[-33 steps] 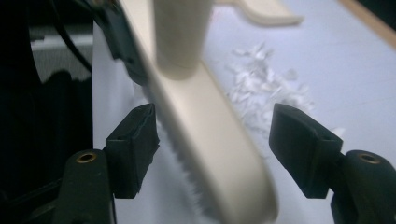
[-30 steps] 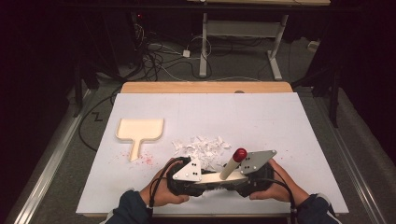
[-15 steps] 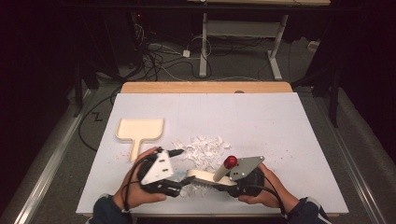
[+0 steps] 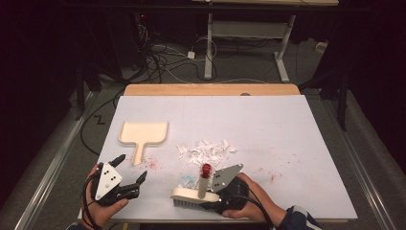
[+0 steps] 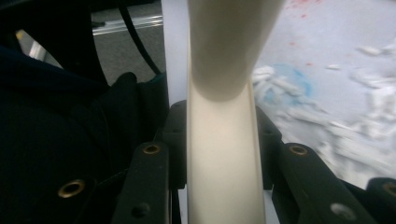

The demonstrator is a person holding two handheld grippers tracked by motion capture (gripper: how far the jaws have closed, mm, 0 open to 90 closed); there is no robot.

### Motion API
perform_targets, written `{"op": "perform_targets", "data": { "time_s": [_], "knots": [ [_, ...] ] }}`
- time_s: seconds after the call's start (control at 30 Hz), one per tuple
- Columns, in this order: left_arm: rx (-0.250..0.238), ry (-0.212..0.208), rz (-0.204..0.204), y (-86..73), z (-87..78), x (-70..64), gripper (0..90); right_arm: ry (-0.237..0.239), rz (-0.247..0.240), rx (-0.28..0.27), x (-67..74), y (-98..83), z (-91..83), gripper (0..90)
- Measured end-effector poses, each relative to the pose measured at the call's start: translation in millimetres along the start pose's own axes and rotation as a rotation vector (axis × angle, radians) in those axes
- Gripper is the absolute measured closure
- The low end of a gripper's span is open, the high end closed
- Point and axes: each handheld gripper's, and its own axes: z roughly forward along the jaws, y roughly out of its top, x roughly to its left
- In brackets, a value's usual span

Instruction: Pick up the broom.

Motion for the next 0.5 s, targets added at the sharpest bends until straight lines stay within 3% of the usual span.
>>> {"op": "perform_targets", "data": {
  "time_s": [0.07,0.2,0.33,0.43,0.5],
  "knots": [
    [0.006,-0.009,-0.001,-0.5,2.0,-0.7,15.7,0.007,0.011,-0.008,-3.0,1.3,3.2,67.8],
    [0.031,-0.022,0.026,-1.4,8.6,-6.2,15.9,-0.04,0.066,0.003,-22.6,3.9,7.0,67.7],
    [0.069,-0.056,0.048,-4.2,18.7,-15.0,15.9,-0.062,0.094,0.01,-31.9,2.3,6.5,67.5],
    [0.108,-0.076,0.117,-4.1,27.7,-25.1,16.0,-0.105,0.113,0.005,-44.5,1.8,1.9,67.6],
    [0.127,-0.099,0.128,-3.7,32.6,-32.1,16.0,-0.134,0.122,0.005,-49.3,1.7,-1.3,67.6]
  ]
}}
